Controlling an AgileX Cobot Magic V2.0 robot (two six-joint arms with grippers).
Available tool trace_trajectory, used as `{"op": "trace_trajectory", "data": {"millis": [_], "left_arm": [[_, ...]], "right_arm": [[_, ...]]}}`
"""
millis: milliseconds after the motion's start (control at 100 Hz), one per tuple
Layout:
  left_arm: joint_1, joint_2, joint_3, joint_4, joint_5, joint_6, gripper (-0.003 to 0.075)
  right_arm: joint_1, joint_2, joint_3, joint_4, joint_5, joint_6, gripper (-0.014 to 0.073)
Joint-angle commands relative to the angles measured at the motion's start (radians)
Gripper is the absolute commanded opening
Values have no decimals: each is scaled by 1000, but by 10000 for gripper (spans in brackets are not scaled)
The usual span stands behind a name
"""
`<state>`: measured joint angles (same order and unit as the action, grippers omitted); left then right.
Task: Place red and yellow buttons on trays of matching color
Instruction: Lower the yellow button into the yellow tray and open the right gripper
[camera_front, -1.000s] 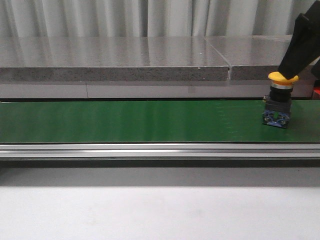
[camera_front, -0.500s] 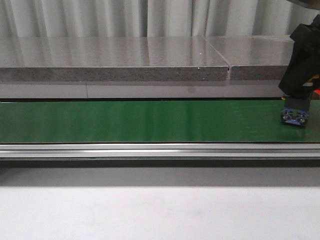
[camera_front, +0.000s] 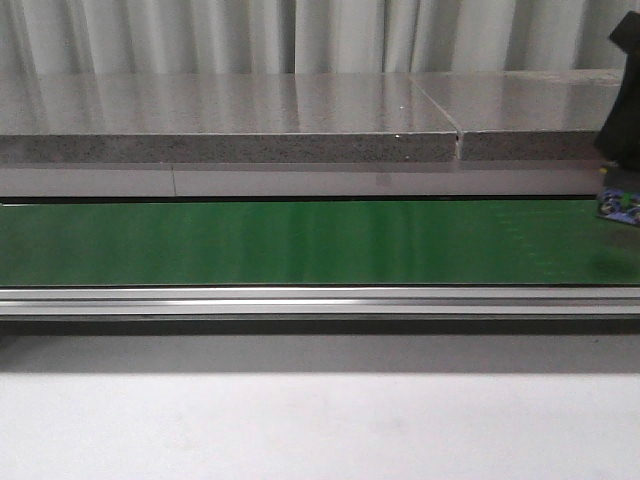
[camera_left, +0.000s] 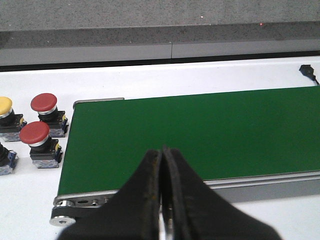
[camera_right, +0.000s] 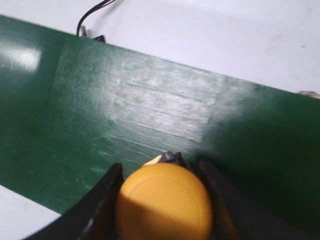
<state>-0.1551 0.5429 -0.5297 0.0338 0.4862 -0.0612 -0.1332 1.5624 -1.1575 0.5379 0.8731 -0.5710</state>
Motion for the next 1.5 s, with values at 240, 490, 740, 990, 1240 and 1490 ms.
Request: {"op": "trace_trajectory", "data": {"millis": [240, 490, 740, 990, 1240, 1490], "left_arm": [[-10, 2, -30, -8, -78, -7, -19], [-10, 2, -30, -8, -78, -7, -19], [-10, 2, -30, -8, -78, -7, -19], [-10, 2, -30, -8, -78, -7, -19], [-10, 2, -30, -8, -78, -7, -19], [-10, 2, -30, -8, -78, -7, -19]], "right_arm": [[-272, -157, -24, -53, -98, 140, 90], [-528, -159, -24, -54, -144, 178, 90], [-669, -146, -23, -54, -254, 238, 90], [-676, -52, 36, -54, -344, 240, 90], [-675, 34, 100, -54, -450, 240, 90], [-671, 97, 107, -42, -457, 240, 90]]}}
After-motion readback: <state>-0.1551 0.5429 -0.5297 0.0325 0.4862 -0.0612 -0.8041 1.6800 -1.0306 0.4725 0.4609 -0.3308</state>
